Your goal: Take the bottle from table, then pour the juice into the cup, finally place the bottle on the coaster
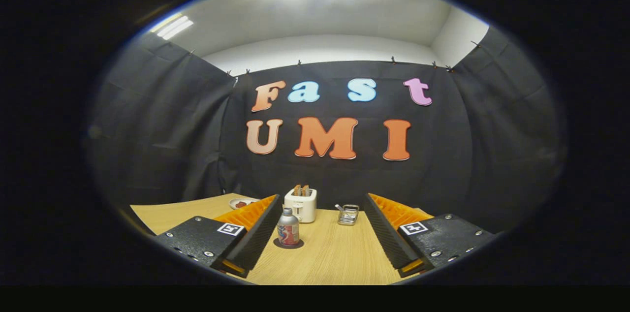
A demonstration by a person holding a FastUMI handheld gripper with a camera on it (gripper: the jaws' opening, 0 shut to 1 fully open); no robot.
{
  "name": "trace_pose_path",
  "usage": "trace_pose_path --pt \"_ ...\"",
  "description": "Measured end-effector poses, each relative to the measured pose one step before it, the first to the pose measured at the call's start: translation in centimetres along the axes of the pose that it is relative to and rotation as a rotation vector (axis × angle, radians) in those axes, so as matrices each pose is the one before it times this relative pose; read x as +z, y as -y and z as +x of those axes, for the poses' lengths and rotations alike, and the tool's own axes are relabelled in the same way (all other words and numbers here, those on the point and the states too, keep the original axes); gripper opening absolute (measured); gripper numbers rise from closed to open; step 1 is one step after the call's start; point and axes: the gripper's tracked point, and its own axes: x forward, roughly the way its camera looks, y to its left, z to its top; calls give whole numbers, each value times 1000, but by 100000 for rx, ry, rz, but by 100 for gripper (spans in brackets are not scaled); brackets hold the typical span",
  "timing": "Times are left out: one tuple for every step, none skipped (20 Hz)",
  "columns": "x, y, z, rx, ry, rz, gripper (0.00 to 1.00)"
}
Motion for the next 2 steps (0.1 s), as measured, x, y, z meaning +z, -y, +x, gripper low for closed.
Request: trace_pose_path --pt "530 264 -173 -723 1086 938 99" --pt "373 215 -207 -642 915 457 99"
